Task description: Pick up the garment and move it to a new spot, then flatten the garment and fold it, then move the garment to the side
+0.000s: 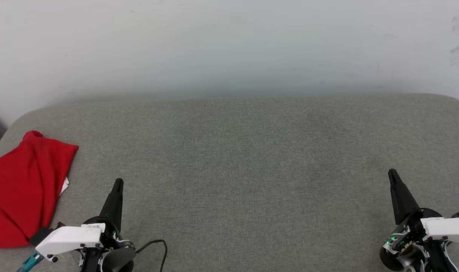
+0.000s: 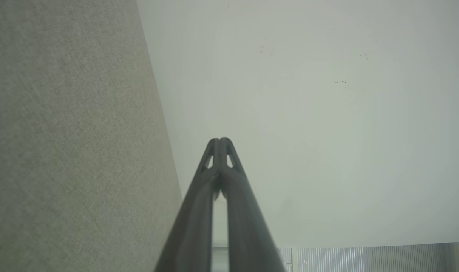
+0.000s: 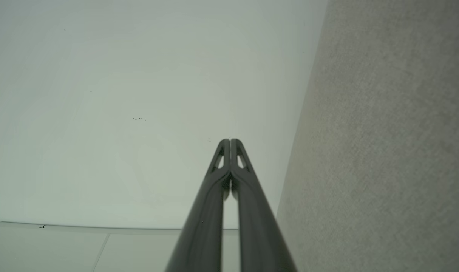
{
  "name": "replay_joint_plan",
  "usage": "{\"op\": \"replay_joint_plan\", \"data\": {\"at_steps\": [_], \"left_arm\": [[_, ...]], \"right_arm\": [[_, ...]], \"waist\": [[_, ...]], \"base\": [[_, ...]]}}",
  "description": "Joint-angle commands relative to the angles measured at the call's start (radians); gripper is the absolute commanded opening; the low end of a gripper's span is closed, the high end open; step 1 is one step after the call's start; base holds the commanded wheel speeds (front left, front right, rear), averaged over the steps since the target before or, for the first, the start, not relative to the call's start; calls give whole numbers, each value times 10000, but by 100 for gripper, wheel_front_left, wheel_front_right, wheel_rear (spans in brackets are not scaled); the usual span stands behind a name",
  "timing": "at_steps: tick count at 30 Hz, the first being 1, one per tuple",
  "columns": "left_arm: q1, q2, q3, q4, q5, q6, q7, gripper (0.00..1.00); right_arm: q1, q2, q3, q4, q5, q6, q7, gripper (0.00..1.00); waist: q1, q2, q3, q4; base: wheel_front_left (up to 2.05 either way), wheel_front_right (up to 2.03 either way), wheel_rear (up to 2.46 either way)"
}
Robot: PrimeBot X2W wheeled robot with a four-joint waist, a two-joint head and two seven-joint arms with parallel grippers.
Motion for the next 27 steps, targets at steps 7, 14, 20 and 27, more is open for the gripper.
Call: {"op": "replay_joint_plan", "data": {"at_steps": [7, 14, 20, 27], "left_arm": [[-69, -15, 14, -31, 1, -31, -9, 0], [93, -10, -255, 48, -41, 3, -144, 100], [61, -8, -663, -178, 35, 3, -473, 100], [52, -6, -1030, -436, 684, 2, -808, 100]], "right_arm": [[-113, 49, 9, 8, -41, 0, 1, 0], [178, 3, 86, -1, -35, -2, -140, 100], [323, -16, 262, -305, -280, -1, -455, 100], [468, -115, 463, -588, -1079, 0, -805, 100]], "waist": [[0, 0, 0, 0], [0, 0, 4, 3], [0, 0, 13, 42], [0, 0, 2, 127]], "base": [[0, 0, 0], [0, 0, 0], [0, 0, 0], [0, 0, 0]]}}
